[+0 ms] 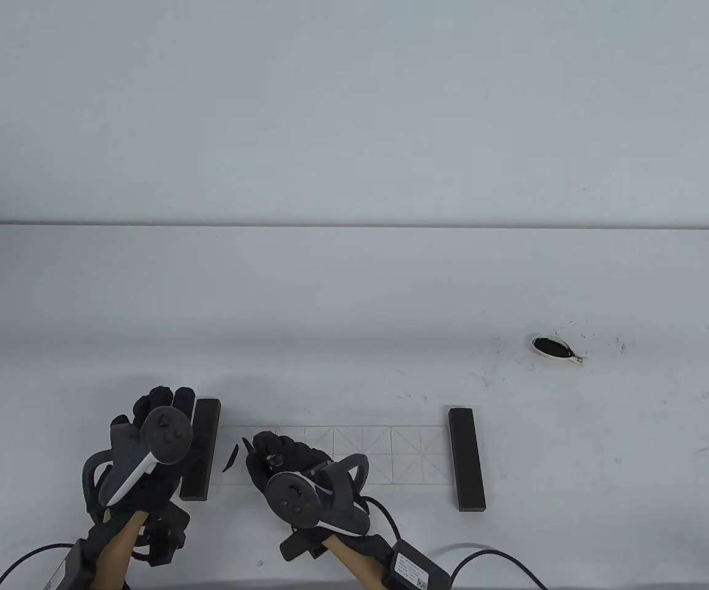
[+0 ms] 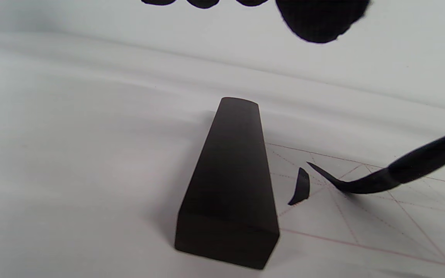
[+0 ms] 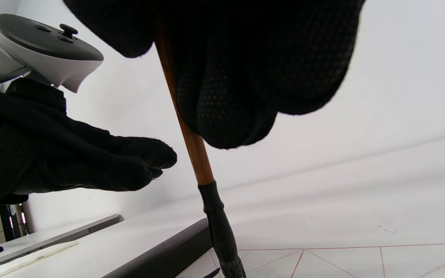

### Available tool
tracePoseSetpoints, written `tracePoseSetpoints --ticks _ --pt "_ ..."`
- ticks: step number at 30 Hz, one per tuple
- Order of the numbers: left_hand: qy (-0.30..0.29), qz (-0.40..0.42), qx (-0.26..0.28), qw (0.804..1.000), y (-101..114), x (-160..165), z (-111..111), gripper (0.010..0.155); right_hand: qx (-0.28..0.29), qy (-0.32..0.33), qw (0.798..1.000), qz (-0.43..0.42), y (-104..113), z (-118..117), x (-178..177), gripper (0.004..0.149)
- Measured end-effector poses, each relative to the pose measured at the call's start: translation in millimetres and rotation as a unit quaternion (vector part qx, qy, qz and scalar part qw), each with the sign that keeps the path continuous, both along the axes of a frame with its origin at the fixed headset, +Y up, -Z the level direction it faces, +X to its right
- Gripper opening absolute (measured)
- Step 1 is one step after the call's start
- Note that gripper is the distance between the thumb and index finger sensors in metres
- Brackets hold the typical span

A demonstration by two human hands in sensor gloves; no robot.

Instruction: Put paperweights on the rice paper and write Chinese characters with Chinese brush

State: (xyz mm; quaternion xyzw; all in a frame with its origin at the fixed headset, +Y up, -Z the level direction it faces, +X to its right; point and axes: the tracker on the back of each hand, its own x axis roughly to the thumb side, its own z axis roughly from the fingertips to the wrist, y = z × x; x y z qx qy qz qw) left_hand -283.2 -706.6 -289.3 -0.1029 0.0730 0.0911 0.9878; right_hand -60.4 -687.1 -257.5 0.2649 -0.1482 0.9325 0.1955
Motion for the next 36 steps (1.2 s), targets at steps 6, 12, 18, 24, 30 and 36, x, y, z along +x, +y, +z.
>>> tracePoseSetpoints --ticks 6,12,18,24,30,36 --pt "0.0 0.0 0.0 1.0 0.0 0.0 0.0 0.082 -0.012 -0.003 1.0 0.004 7.6 0.1 2.7 0.04" --pt "0.0 0.0 0.0 1.0 0.0 0.0 0.0 0.082 -0.046 -0.006 0.999 0.004 42.3 0.6 23.6 0.04" --pt "0.0 -0.003 -0.005 1.0 -0.3 0.5 0.1 0.082 -0.031 -0.021 0.999 -0.038 66.7 3.6 65.7 0.044" --pt "0.001 -0.005 -0.005 1.0 -0.4 0.8 0.2 0.082 -0.003 -0.033 0.998 -0.06 27.7 -2.3 84.3 0.045" --pt "0.002 -0.003 -0.009 1.0 -1.0 1.3 0.0 0.082 -0.013 -0.017 0.999 -0.039 9.3 -10.3 82.9 0.045" --pt "-0.002 -0.004 -0.01 1.0 -1.3 2.0 -0.3 0.082 -0.005 -0.02 0.999 -0.024 3.0 -10.5 80.8 0.046"
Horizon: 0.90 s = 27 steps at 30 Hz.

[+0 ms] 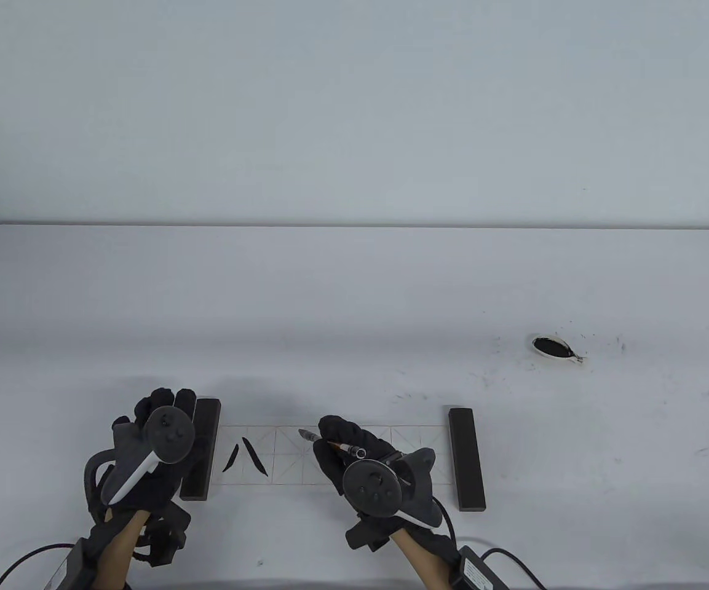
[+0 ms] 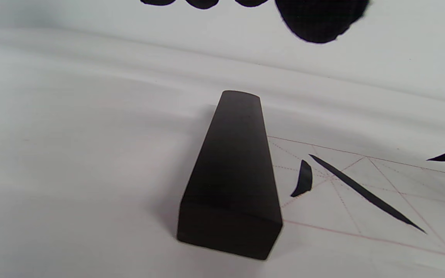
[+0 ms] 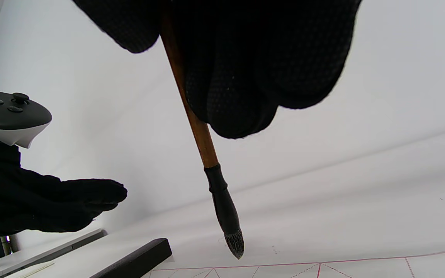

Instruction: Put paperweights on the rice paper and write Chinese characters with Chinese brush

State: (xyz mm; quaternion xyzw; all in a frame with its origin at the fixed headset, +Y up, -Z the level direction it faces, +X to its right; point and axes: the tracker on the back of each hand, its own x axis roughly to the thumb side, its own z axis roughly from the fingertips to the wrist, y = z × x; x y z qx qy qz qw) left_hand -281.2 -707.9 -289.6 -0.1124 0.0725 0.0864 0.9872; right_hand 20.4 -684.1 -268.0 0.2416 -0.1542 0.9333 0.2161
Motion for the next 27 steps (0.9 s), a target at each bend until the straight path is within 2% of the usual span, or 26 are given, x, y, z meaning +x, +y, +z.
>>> tracePoseSetpoints --ticks 10,27 --pt "-0.002 -0.001 -0.003 1.0 -0.6 1.0 -0.3 0.082 -0.006 0.004 1.0 0.005 -5.0 -0.6 -4.6 0.046" --pt "-0.004 -0.001 -0.004 1.0 -0.7 1.6 -0.1 0.082 -0.001 -0.012 1.0 0.027 -1.0 0.8 -6.3 0.043"
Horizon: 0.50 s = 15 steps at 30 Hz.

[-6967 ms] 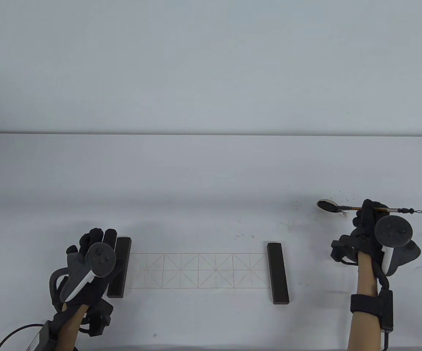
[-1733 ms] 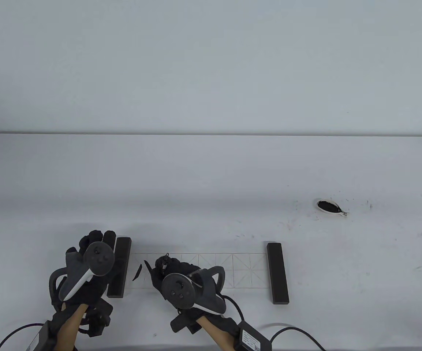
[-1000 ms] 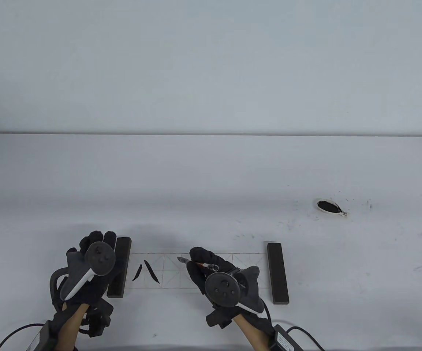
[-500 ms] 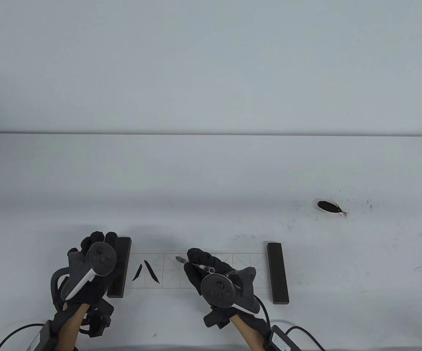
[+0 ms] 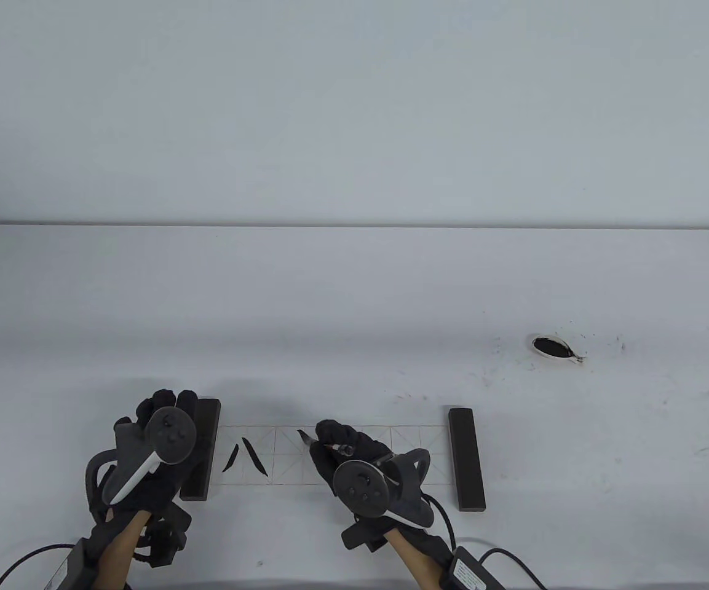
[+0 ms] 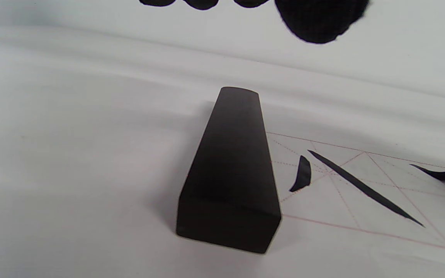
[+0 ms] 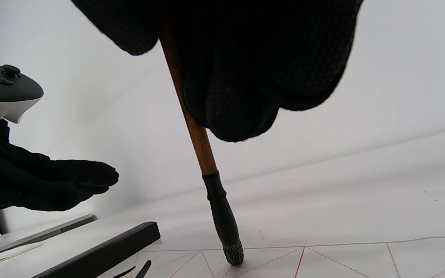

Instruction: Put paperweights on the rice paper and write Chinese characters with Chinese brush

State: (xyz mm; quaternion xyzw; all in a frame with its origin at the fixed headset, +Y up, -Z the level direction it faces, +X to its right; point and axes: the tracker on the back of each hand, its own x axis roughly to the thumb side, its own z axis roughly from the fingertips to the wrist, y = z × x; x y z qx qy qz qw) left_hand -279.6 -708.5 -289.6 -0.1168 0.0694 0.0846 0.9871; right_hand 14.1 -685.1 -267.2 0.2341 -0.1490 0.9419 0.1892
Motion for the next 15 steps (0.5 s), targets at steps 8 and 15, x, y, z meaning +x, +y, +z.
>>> tracePoseSetpoints --ticks 8,15 --pt "0.0 0.0 -0.002 1.0 -0.5 0.1 0.0 0.082 -0.017 0.028 0.996 -0.08 3.9 0.9 3.0 0.045" --pt "0.0 0.0 -0.003 1.0 -0.9 0.3 -0.1 0.082 -0.042 0.047 0.996 -0.059 -1.5 -0.8 -2.3 0.045"
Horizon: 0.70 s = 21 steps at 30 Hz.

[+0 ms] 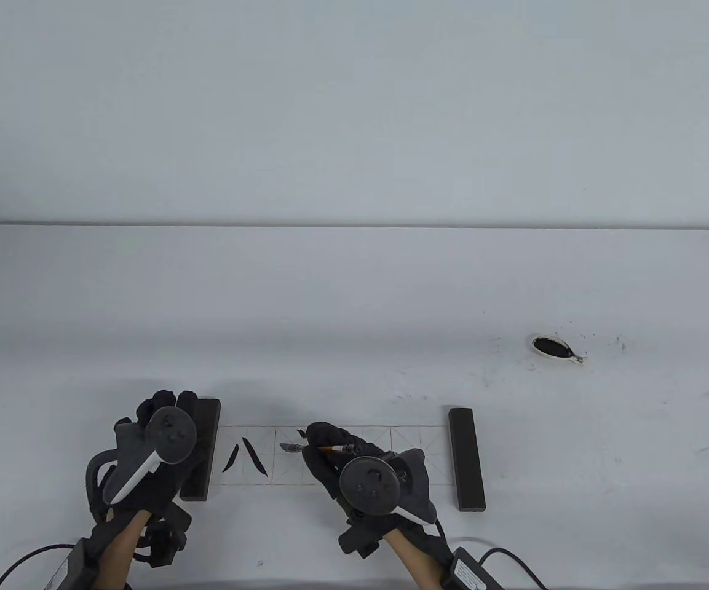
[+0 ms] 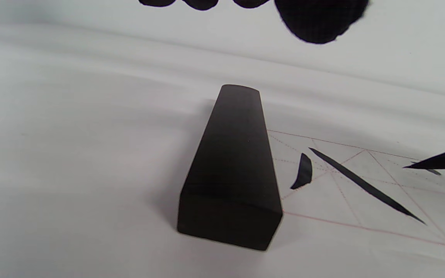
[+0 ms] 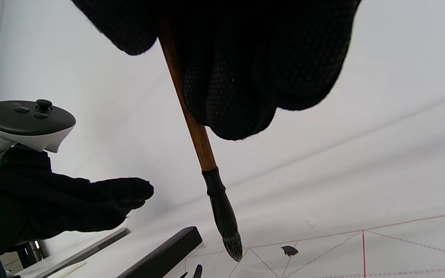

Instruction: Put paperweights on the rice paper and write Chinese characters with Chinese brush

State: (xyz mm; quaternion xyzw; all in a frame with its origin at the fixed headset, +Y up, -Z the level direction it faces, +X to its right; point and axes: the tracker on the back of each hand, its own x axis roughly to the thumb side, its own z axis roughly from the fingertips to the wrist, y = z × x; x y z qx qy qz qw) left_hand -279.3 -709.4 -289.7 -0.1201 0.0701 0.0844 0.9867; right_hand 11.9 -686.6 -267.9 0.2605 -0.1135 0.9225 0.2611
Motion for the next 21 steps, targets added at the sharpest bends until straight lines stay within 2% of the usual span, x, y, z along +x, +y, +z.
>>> tracePoseSetpoints --ticks 8,17,21 --pt "0.0 0.0 0.0 1.0 0.0 0.0 0.0 0.082 -0.001 -0.016 1.0 0.015 -2.3 -1.7 0.5 0.044" --pt "0.0 0.001 -0.001 1.0 0.3 -0.5 0.1 0.082 0.035 -0.104 0.993 0.052 5.9 1.5 14.2 0.043" --pt "0.0 0.001 -0.001 1.0 0.3 -0.5 0.1 0.082 0.044 -0.116 0.99 0.062 6.9 3.5 15.0 0.043"
